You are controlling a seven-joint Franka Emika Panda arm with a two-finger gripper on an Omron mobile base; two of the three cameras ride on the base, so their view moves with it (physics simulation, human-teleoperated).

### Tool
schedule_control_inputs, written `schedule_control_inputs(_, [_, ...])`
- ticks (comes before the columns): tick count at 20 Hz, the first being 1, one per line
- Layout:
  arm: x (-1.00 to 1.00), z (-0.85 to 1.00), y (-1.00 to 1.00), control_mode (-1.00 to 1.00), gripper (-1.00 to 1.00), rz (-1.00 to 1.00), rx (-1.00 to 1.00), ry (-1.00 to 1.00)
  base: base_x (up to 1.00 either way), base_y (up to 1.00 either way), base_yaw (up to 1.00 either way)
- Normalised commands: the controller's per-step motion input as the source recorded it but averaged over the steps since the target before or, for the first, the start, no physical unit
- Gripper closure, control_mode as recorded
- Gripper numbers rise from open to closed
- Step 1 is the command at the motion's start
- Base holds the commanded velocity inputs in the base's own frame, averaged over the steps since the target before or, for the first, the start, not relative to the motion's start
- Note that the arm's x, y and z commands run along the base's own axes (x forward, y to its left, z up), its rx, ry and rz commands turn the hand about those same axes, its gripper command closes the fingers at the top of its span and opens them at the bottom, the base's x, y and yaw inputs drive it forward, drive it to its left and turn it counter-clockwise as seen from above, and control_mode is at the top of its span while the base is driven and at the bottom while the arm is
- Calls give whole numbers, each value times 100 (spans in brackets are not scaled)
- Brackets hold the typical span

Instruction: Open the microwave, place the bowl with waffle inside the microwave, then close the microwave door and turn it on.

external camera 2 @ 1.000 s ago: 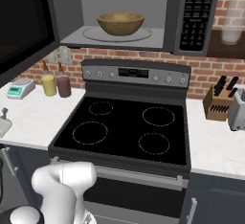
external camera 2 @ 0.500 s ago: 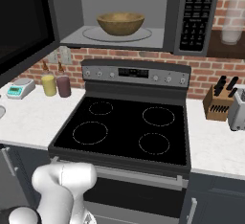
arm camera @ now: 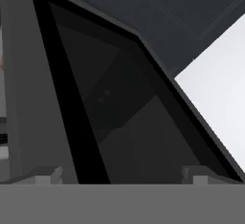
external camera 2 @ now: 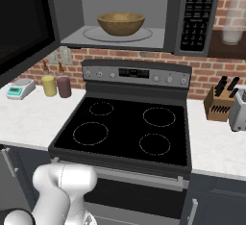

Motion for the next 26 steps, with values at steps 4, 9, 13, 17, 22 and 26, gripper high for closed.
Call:
schedule_control_inputs(4, [-28, 53, -31, -100, -100, -16, 2, 0, 0, 0, 0])
schedule_control_inputs(9, [-23, 47, -47, -100, -100, -18, 6, 0, 0, 0, 0])
schedule_control_inputs(13, [-16, 48, -60, -100, -100, -19, 8, 1, 0, 0, 0])
schedule_control_inputs(17, [-1, 32, -80, -100, -100, -18, 9, 12, 0, 0, 0])
schedule_control_inputs(22, [10, 14, -100, -100, -100, -13, 16, 29, 0, 0, 0])
schedule_control_inputs(26, [46, 14, -100, -100, -100, -8, 18, 38, 0, 0, 0])
